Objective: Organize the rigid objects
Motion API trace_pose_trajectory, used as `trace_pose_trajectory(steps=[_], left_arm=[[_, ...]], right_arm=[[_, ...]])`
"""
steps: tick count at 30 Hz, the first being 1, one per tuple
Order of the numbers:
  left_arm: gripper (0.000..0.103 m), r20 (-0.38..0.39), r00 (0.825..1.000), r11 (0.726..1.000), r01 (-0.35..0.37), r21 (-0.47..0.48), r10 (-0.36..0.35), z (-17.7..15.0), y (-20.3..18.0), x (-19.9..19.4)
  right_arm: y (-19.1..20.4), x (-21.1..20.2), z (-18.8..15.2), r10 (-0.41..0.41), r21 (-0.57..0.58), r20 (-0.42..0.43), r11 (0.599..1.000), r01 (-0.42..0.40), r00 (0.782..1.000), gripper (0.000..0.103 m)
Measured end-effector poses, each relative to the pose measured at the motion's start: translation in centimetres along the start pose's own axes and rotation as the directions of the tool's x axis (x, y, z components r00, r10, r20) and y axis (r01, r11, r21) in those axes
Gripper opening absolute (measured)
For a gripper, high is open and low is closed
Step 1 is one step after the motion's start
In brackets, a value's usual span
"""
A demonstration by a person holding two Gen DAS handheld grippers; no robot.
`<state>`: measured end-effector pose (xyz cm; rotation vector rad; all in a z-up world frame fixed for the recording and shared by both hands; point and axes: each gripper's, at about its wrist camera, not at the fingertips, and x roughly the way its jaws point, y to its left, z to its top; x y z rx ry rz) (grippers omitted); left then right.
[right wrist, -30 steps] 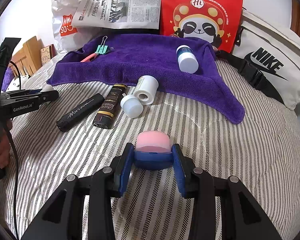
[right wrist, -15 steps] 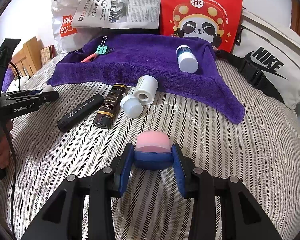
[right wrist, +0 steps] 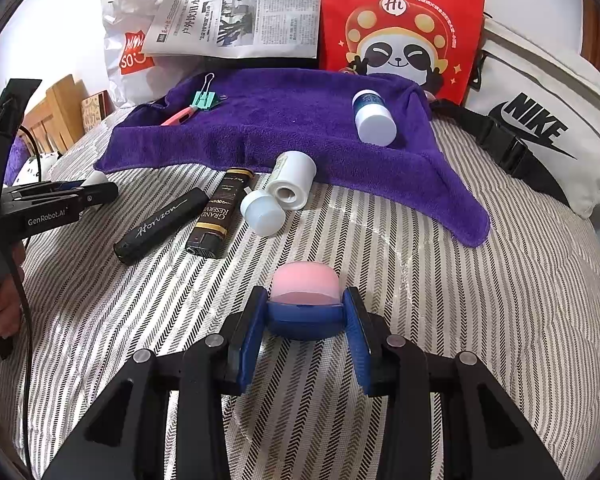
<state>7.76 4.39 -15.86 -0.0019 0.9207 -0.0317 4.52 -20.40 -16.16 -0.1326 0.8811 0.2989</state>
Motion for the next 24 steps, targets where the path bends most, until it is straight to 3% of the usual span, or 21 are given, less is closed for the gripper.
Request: trace_pose_trajectory(steps=[8, 13, 24], left_arm=[[0.025, 0.000, 0.999, 0.999, 0.036, -0.028, -0.036, 0.0, 0.6, -0.1], [0.025, -0.024, 0.999, 0.999, 0.034, 0.014, -0.034, -0.1, 0.2, -0.6], [0.025, 0.008, 0.995, 0.995, 0.095, -0.022, -0.095, 1.5, 0.8, -3.7]], right_arm=[[0.2, -0.1, 0.2, 0.000, -0.013, -0.002, 1.000, 0.000, 1.000, 0.037], [0.4, -0.7, 0.2, 0.015, -0.036, -0.024, 0.999, -0.016, 1.000, 0.036], [-0.2, -5.3, 2.1, 0.073, -0.026, 0.078, 0.997, -0.071, 0.994, 0.036]])
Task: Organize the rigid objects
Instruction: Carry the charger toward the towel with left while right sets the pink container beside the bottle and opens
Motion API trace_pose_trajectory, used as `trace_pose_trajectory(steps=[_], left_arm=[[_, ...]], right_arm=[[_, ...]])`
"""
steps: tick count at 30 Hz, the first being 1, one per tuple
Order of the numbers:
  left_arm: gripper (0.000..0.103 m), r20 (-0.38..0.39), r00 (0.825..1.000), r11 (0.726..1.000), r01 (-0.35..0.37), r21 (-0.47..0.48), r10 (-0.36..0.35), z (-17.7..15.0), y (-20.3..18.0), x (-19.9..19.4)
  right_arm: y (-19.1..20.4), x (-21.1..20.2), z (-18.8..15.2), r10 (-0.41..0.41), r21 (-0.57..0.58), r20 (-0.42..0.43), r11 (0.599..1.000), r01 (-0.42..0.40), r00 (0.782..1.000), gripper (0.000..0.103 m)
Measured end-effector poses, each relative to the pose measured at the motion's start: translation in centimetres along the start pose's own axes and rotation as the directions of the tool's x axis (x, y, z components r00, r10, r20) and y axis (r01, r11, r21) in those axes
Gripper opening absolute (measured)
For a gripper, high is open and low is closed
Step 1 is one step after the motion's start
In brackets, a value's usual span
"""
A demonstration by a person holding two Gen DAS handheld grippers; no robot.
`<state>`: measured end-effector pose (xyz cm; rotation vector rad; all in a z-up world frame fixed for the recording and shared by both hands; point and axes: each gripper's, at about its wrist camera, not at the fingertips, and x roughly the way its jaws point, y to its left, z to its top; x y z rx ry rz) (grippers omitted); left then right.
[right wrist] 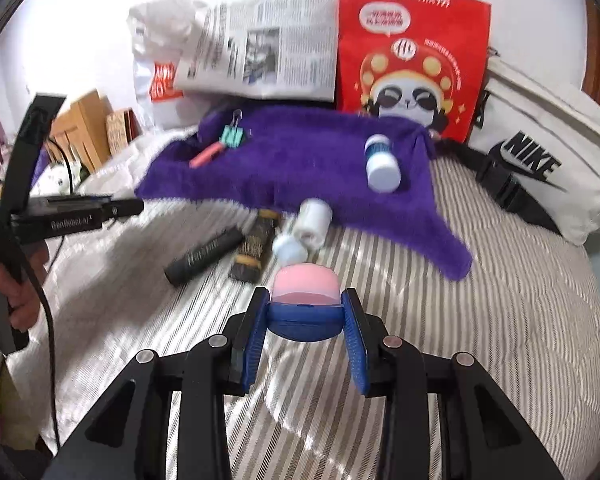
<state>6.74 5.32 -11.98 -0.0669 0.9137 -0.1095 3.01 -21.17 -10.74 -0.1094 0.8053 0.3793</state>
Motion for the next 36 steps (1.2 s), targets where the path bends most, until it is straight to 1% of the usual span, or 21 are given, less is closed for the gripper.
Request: trace_pose_trajectory(steps=[3, 9, 16, 20, 24, 27, 29, 31, 34, 36], left_arm=[[0.025, 0.013, 1.000, 1.000, -0.003, 0.009, 0.003, 1.0, -0.1, -0.6], [0.025, 0.028, 1.000, 1.000, 0.012, 0.001, -0.012, 2.9, 0.0, -1.2], [0.025, 0.020, 1.000, 1.000, 0.021, 0.000, -0.021, 5.2, -0.4, -0.1], [0.025, -0.001, 1.000, 1.000, 0.030, -0.009, -0.030, 5.8, -0.3, 1.1], [0.025, -0.014, 0.999, 0.999, 0.039, -0.014, -0.039, 6.3, -0.1, 2.2], [0.025, -0.013, 0.999, 0.999, 0.035, -0.010, -0.035, 6.8, -0.2, 2.7], [0.025, -0.018, 0.999, 0.999, 0.039, -0.003, -0.039, 7.0, -0.2, 3.0], [0.025, -0.020, 0.999, 0.999, 0.041, -0.001, -0.041, 7.3, -0.2, 3.3], [0.025, -0.020, 0.999, 0.999, 0.046, -0.003, -0.046, 7.6, 0.1, 3.5], [0.025, -0.025, 0.998, 0.999, 0.052, -0.013, -0.053, 7.8, 0.4, 3.6]], right_arm=[[-0.8, -0.6, 1.5, 0.016, 0.013, 0.035, 1.000, -0.016, 0.999, 0.036], [-3.0, -0.2, 3.8, 0.031, 0.056, 0.066, 0.998, -0.035, 0.997, 0.036], [-5.3, 2.1, 6.0, 0.032, 0.084, 0.052, 0.996, -0.036, 0.998, 0.036], [-6.5, 4.4, 7.2, 0.042, 0.108, 0.022, 0.993, -0.045, 0.999, 0.036], [-7.6, 7.5, 8.5, 0.020, 0.121, -0.035, 0.993, -0.015, 0.999, 0.036], [-8.2, 9.5, 9.2, 0.048, 0.153, -0.075, 0.988, -0.036, 0.996, 0.036], [-8.2, 10.6, 9.4, 0.053, 0.150, -0.103, 0.988, -0.037, 0.993, 0.036], [-8.0, 11.5, 9.4, 0.024, 0.133, -0.126, 0.991, -0.008, 0.992, 0.036], [-8.3, 12.7, 9.2, 0.037, 0.152, -0.168, 0.988, -0.012, 0.985, 0.037], [-8.1, 13.2, 9.2, 0.026, 0.136, -0.183, 0.991, -0.001, 0.983, 0.037]])
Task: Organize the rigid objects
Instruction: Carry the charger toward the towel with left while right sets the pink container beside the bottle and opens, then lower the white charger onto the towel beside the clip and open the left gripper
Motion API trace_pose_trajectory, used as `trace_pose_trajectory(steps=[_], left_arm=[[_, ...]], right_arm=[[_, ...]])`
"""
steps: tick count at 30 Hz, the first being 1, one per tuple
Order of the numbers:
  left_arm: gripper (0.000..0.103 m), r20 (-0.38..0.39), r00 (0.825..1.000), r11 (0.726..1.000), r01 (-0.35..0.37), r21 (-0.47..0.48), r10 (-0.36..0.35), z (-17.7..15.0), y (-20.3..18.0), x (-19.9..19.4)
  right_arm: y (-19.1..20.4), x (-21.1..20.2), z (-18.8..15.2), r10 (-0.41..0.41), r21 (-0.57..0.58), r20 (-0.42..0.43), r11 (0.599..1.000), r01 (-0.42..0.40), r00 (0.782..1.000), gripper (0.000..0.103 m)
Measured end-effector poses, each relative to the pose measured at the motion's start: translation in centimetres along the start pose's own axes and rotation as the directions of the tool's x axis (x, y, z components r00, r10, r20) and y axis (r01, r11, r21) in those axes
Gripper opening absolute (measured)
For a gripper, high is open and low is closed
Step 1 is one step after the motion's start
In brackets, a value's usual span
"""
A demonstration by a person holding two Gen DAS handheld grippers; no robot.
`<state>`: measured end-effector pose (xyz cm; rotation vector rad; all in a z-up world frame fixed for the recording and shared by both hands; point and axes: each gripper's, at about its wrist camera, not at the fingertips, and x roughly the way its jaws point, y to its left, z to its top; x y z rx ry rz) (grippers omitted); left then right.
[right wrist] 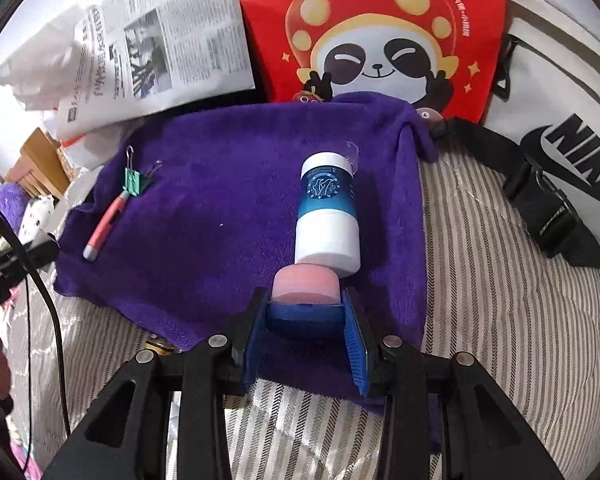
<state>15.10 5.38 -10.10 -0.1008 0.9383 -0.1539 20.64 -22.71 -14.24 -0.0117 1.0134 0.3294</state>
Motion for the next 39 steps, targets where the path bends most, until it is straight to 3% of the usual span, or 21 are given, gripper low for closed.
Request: trace_pose_trajectory(steps=[5, 16, 20, 30, 39], left_arm=[[0.025, -0.002, 1.000, 1.000, 0.002, -0.021, -0.003, 0.1, 0.6, 0.0], [0.025, -0.029, 1.000, 1.000, 0.009, -0.026, -0.009, 0.3, 0.6, -0.2], [0.025, -0.036, 0.999, 1.000, -0.009, 0.023, 0.009, 1.0, 0.0, 0.0], [0.025, -0.068, 0.996, 0.998, 0.056, 0.028, -0.054, 2.8, -1.7, 3.6], [0.025, -0.109, 0.994, 1.000, 0.007, 0.008, -0.006, 4.1, -1.3, 8.6]], right_arm=[[0.7, 1.0, 0.5, -0.040, -0.042, -0.041, 0.998, 0.038, 0.998, 0.037], [0.1, 1.5, 1.2, 0.017, -0.048, -0.109, 0.999, -0.022, 0.994, 0.042], [0.1, 1.3, 1.5, 0.023, -0.023, -0.121, 0.999, -0.026, 0.992, 0.043], [0.5, -2.9, -0.6, -0.016, -0.014, -0.013, 1.000, 0.016, 1.000, 0.057], [2.4, -4.8, -2.6, -0.063, -0.127, 0.075, 0.989, 0.072, 0.995, 0.057]])
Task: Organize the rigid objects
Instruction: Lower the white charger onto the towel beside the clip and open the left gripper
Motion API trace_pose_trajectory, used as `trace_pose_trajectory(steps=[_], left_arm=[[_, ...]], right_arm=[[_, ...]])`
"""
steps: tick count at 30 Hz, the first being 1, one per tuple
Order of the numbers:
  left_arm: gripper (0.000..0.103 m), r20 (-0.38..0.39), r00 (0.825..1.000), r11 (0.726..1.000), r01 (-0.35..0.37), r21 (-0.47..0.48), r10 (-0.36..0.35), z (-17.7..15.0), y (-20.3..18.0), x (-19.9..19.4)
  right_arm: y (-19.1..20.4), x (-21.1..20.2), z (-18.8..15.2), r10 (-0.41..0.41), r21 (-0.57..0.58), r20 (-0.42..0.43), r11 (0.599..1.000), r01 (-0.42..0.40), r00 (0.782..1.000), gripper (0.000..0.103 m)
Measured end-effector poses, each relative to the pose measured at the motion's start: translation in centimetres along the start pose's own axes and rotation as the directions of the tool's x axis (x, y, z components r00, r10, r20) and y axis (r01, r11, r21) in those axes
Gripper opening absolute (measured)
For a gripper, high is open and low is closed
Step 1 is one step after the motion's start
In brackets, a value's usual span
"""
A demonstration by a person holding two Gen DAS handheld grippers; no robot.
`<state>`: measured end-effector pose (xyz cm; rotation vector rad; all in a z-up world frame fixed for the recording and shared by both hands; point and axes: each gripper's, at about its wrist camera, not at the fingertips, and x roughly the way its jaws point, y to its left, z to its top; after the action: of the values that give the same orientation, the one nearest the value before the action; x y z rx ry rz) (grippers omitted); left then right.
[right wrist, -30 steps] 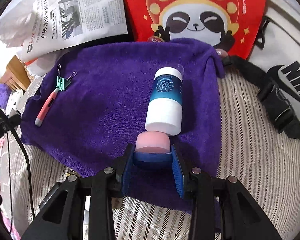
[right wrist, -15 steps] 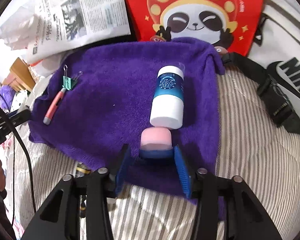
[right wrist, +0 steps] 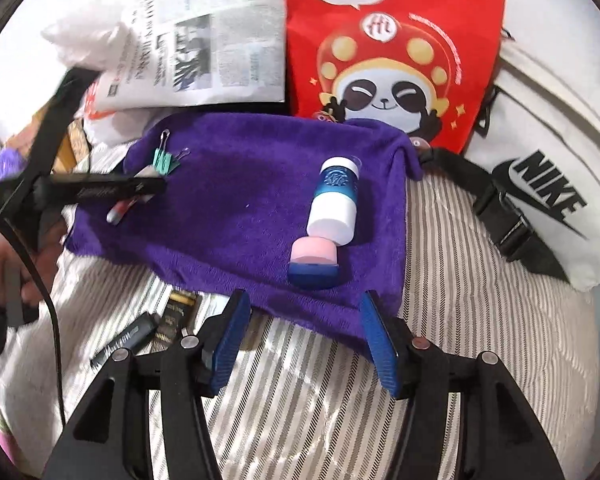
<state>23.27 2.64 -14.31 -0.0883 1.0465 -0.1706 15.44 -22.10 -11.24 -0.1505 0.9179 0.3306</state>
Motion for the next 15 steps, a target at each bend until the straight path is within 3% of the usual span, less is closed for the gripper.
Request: trace_pose_trajectory(steps=[3, 9, 15], left_arm=[[0.025, -0.005, 1.000, 1.000, -0.001, -0.008, 0.001, 0.5, 0.2, 0.7], [0.025, -0.008, 0.999, 0.999, -0.039, 0.021, 0.040, 0.7, -0.4, 0.9], [0.025, 0.004, 0.995, 0.990, -0.101, 0.096, 0.101, 0.2, -2.3, 1.3]], right_arm=[[0.5, -0.9, -0.5, -0.024, -0.024, 0.021, 0.999, 0.024, 0.999, 0.057], [1.2, -3.6, -1.1, 0.021, -0.002, 0.073, 1.000, -0.021, 0.997, 0.057], [1.7, -4.0, -2.2, 0.052, 0.040, 0.059, 0.998, -0.055, 0.997, 0.058]])
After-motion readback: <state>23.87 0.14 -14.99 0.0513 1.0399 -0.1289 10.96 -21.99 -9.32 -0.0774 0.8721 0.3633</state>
